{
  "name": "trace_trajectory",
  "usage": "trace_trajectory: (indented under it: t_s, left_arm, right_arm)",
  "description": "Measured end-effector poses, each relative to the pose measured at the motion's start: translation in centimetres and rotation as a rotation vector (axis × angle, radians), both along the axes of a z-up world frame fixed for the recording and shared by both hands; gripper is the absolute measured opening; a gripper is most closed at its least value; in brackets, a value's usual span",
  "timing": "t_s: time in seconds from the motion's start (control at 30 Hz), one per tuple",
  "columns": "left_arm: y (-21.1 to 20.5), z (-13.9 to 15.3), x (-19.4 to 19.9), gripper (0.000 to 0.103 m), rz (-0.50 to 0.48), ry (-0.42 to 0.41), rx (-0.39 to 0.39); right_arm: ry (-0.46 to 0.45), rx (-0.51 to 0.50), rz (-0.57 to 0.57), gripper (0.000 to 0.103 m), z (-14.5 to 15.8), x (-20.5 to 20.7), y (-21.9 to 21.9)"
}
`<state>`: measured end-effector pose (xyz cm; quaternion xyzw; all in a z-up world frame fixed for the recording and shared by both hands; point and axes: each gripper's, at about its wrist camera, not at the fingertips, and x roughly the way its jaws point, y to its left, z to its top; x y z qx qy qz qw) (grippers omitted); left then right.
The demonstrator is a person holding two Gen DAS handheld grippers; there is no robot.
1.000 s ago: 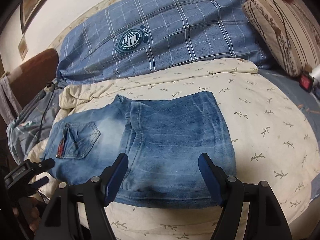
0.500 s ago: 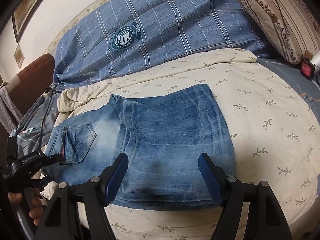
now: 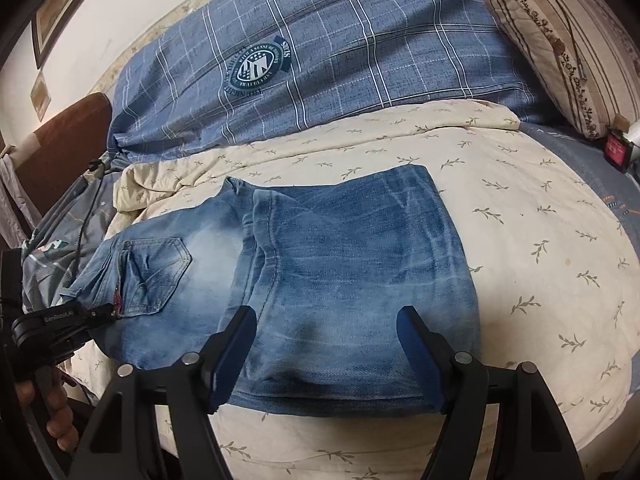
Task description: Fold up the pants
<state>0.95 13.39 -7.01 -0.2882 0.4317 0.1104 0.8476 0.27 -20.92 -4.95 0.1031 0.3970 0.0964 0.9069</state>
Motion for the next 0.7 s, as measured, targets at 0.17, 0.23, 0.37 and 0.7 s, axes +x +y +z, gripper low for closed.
trace_trajectory:
  t_s: [0.17, 0.23, 0.37, 0.7]
  left_arm:
    - [3.7, -3.4, -2.7, 0.085, 0.088, -0.029, -0.362]
    - [3.7, -3.7, -3.0, 0.085, 0.079, -0.038, -0.391]
    - [2.5, -3.0, -2.0, 0.085, 0.022, -0.066, -0.411]
    - [3.9, -3.2, 0.1, 0.051, 0.089, -0.042, -0.356]
  right_arm:
    - [-0.001, 0.003, 0.006, 0.076, 0.0, -0.1, 0.0]
    - [0.0, 0.006, 0.012, 0.076, 0.0, -0.1, 0.0]
    - [0.005, 0.014, 0.022, 0.076, -0.1, 0.1, 0.1]
    - [0.005, 0.043, 0.008, 0.076, 0.0, 0.0, -0.8]
